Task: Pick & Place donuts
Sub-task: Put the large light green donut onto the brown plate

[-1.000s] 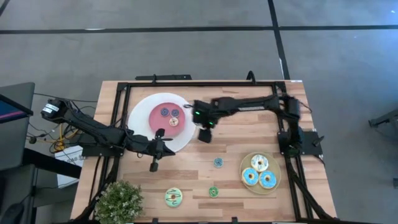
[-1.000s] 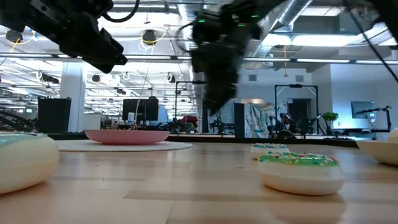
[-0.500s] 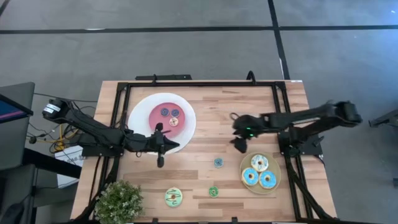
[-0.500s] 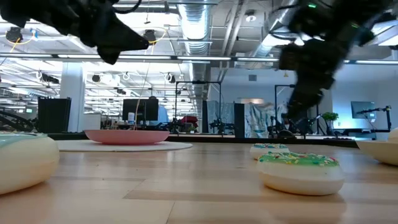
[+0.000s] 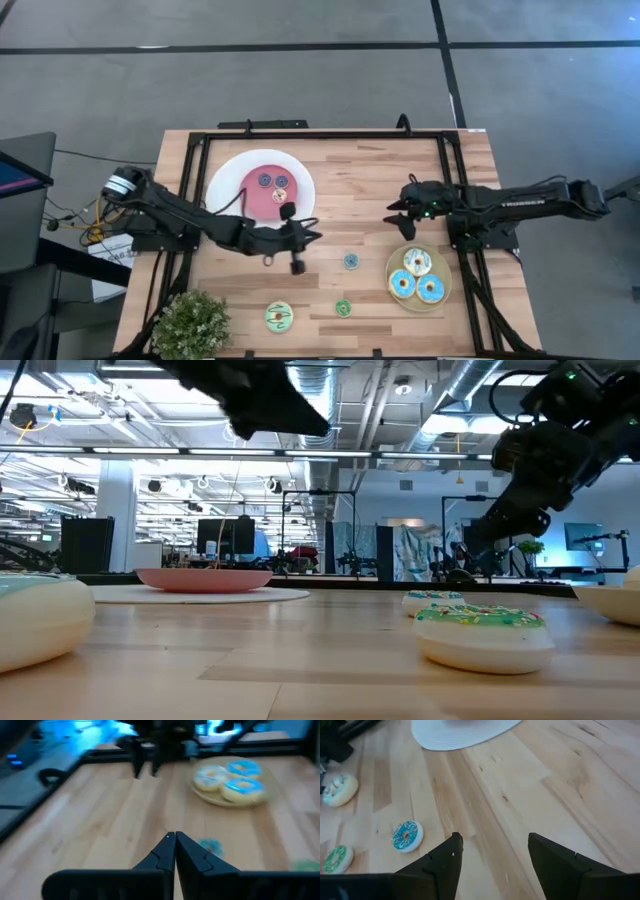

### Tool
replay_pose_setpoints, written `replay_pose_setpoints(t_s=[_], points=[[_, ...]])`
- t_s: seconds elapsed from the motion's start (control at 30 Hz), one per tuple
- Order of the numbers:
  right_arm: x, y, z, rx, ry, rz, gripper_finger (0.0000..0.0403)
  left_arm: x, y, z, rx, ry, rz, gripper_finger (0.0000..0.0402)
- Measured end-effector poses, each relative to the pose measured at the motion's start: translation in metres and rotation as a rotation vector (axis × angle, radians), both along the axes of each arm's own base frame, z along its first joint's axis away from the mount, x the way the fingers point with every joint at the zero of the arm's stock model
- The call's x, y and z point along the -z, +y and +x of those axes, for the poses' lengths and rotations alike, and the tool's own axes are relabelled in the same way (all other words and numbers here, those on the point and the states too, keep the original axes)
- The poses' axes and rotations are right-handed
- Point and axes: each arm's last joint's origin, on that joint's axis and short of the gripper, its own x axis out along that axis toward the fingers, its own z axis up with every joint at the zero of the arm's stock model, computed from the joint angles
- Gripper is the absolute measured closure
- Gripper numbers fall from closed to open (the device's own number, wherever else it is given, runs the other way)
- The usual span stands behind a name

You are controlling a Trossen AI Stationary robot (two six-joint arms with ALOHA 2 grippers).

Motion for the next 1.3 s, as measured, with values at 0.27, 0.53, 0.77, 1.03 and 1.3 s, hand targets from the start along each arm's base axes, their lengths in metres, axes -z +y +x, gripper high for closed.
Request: replay_pose_setpoints(t_s=[0.27, 0.53, 0.77, 1.03, 1.3], points=[[0.009, 0.0, -0.004, -0.003, -0.003, -0.005, 0.019, -0.021, -0.001, 0.026, -0.11, 0.133, 0.027, 0.0346], [0.009, 0.001, -0.004, -0.008, -0.007, -0.005, 0.0193, -0.021, 0.002, 0.02, -0.143, 0.254, -0.108, 0.0227], [0.009, 0.001, -0.004, -0.009, -0.006, -0.004, 0.0193, -0.007, 0.005, 0.006, -0.224, 0.416, -0.189, 0.0121], [0.009, 0.001, -0.004, -0.01, -0.001, -0.003, 0.0193, -0.001, -0.001, -0.002, -0.134, 0.55, -0.311, 0.0082], [0.009, 0.001, -0.005, -0.01, 0.001, -0.002, 0.0193, 0.006, -0.015, -0.013, -0.181, 0.628, -0.38, 0.0081]])
